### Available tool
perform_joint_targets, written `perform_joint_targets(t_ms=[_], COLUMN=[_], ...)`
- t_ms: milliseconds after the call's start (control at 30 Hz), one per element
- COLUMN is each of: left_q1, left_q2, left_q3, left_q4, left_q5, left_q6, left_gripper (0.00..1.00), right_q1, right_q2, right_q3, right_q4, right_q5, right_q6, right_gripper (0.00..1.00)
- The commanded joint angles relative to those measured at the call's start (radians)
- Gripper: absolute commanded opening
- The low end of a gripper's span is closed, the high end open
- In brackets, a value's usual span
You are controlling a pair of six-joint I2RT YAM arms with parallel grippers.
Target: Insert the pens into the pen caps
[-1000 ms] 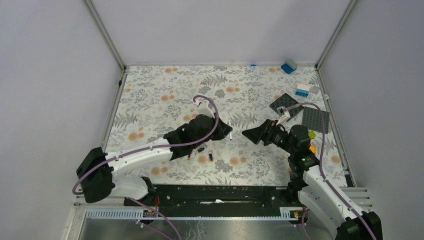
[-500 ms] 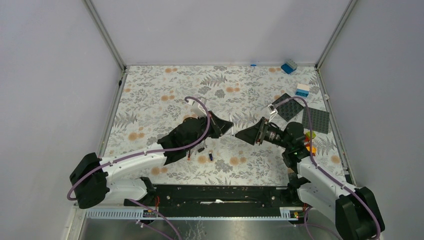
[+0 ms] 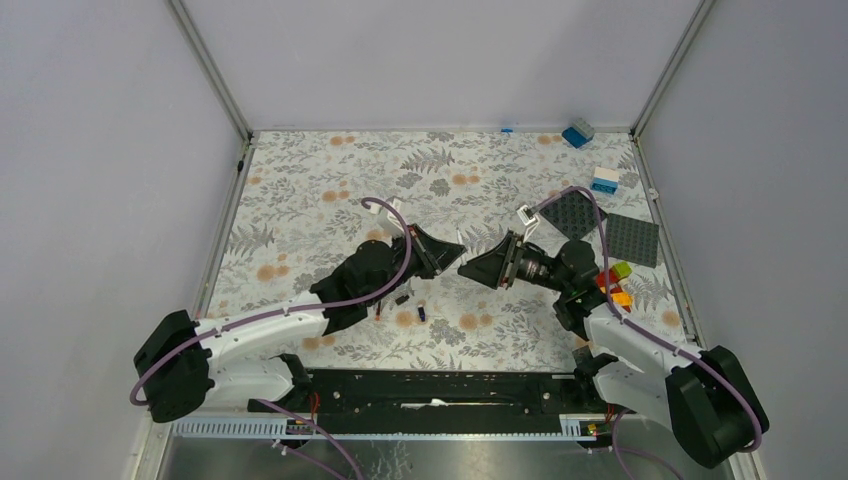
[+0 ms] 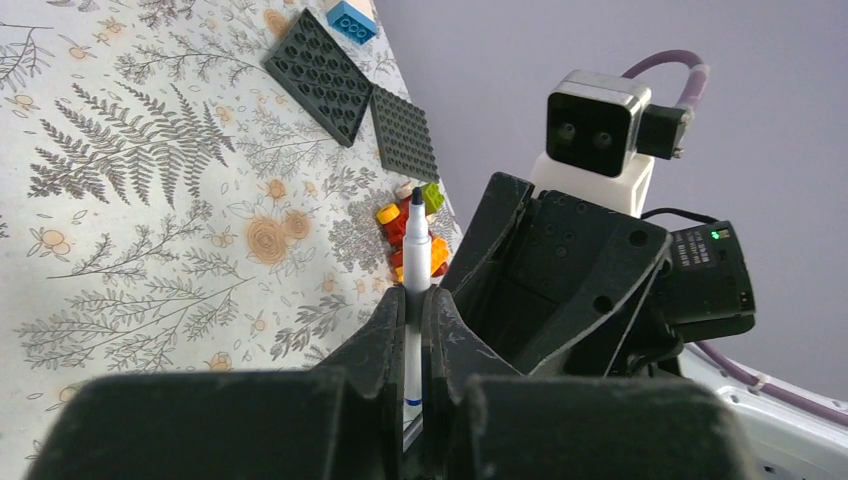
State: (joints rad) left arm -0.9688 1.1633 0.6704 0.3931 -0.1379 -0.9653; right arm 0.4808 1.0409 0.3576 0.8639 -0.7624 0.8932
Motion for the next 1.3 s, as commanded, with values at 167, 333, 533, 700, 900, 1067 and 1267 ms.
perform_joint_targets(t_ms=[167,333,533,700,900,1067,1267], left_q1=[0.005,0.005,0.004,0.005,0.004,0.005,0.005], left_q2=[-0.040,-0.042,-0.044,-0.045,-0.049,-0.077,-0.166], left_q3=[-0.016,-0.028,-0.048,-0.059,-0.073,-0.081,-0.067], left_q4=[0.089,0.116,0.147,0.156,0.173,0.112,-0.133], left_q5=[0.007,0.018,0.024,0.022,0.025,-0.001,-0.090], left_q6=[-0.021,-0.026,-0.037,-0.042,-0.046,-0.036,-0.001], left_gripper=[0.00,0.00,0.00,0.00,0.00,0.22,0.44], right_q1=[0.020,0.024,0.024,0.025,0.025,0.025,0.024], right_q2=[0.032,0.047,0.061,0.074,0.090,0.058,0.002], right_q3=[0.044,0.041,0.049,0.054,0.054,0.054,0.083], right_q4=[0.127,0.149,0.142,0.125,0.120,0.045,-0.203], right_q5=[0.042,0.056,0.075,0.094,0.108,0.134,0.215], right_q6=[0.018,0.030,0.034,0.037,0.036,-0.032,-0.194], right_gripper=[0.40,0.36,0.29,0.17,0.00,0.00,0.00])
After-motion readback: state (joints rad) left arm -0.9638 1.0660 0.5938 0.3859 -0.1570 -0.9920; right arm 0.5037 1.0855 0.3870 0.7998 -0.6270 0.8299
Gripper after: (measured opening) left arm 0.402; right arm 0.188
